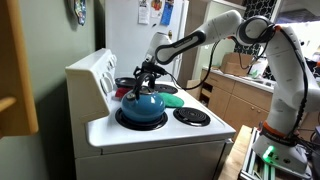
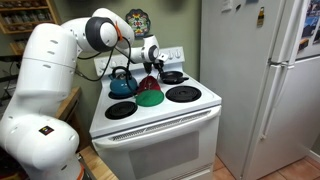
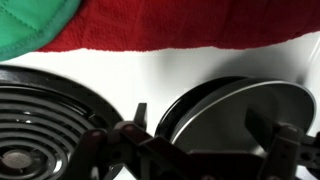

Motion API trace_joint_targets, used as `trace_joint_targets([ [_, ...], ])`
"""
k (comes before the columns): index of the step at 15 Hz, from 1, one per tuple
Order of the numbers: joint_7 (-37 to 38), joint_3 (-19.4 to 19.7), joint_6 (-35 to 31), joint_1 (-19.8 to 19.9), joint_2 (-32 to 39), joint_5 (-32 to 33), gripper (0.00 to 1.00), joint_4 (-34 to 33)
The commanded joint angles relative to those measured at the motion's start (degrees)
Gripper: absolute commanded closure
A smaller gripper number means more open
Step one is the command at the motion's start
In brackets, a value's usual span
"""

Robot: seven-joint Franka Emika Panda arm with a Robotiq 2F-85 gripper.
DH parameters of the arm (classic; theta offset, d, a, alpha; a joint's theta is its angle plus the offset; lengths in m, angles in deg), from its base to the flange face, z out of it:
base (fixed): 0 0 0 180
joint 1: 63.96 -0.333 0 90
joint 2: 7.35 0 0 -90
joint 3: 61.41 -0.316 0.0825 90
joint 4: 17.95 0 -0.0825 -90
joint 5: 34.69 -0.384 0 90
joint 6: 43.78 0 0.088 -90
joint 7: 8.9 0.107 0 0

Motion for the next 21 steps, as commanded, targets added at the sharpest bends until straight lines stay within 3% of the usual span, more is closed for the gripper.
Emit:
trace_joint_targets([
  [1, -0.54, 1.02, 0.11, -0.83, 0.19, -0.91, 0.00, -0.36],
  [9, 9.36, 5.50, -0.06, -3.23, 5.84, 0.87, 0.00, -6.85],
  [11, 11.24, 6.19, 0.10, -3.76, 7.14, 1.08, 0.07, -8.13],
  [12, 12.15, 6.31, 0.11, -3.88, 7.76, 0.85, 0.22, -8.74],
  [14, 13.14, 6.41, 0.32, -4.01, 8.67, 0.69, 0.31, -9.78],
  [15, 13.71, 6.52, 0.27, -4.11, 9.07, 0.72, 0.42, -10.17],
  [16, 14.17, 6.68, 0.11, -4.18, 9.47, 0.80, 0.46, -10.62],
  [17, 14.78, 6.96, 0.20, -4.33, 9.85, 0.97, 0.60, -11.12],
  [18, 15.33, 7.19, 0.07, -4.42, 10.21, 1.03, 0.64, -11.52],
  [20, 16.61, 7.80, 0.12, -4.59, 10.75, 1.23, 0.84, -12.39],
  [21, 17.25, 8.14, 0.12, -4.71, 10.91, 1.39, 0.87, -12.62],
])
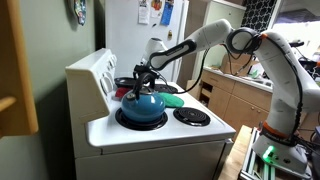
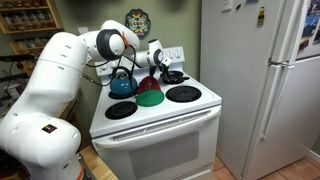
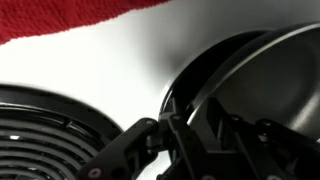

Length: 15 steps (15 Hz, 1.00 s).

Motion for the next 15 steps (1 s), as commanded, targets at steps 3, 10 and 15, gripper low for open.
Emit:
trace_joint_targets([
  [3, 5.23, 2.75, 0.46, -1.54, 2.19, 1.51, 0.95, -3.09],
  [10, 7.95, 4.96, 1.61, -2.67, 2.86, 4.56, 0.97, -4.24],
  [15, 9.16, 6.43, 2.48, -3.35, 2.66, 7.28, 0.99, -4.58],
])
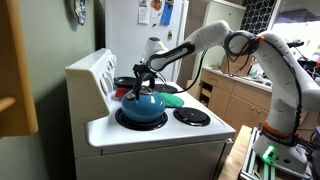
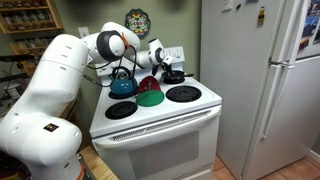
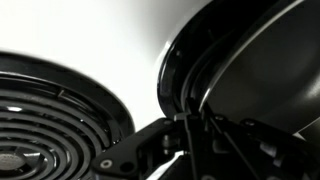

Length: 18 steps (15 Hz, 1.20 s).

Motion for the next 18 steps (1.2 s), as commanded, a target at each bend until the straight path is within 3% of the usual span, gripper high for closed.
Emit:
trace_joint_targets([
  [1, 2.57, 2.13, 2.05, -1.17, 0.72, 2.98, 0.99, -1.17],
  [8, 3.22, 4.28, 6.51, -1.79, -1.12, 7.30, 0.99, -0.01],
  [18, 4.13, 2.67, 17.25, -0.93, -3.12, 9.98, 0.99, 1.17],
])
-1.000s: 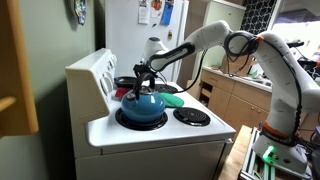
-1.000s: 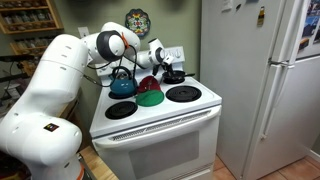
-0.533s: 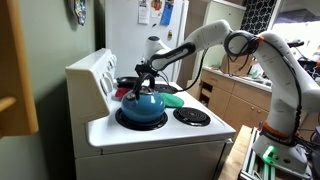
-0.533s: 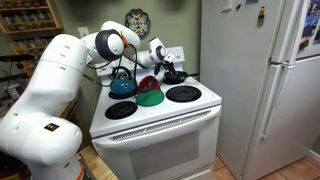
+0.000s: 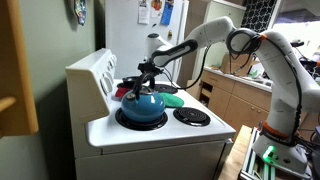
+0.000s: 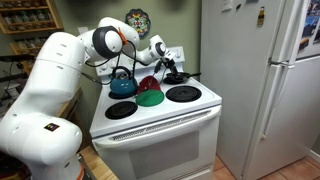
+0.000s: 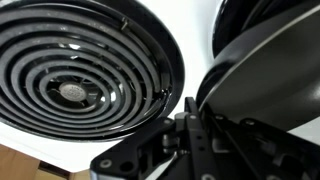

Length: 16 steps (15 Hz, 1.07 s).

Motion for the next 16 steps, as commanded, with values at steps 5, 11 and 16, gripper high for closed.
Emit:
trace_joint_targets([
  [5, 2.76, -1.90, 10.26, 0.23, -1.32, 1.20, 0.99, 1.61],
  [11, 3.61, -3.15, 7.98, 1.24, -1.45, 1.40, 0.95, -0.68],
  [16, 4.14, -2.80, 8.47, 1.14, -1.67, 1.76, 0.99, -0.33],
])
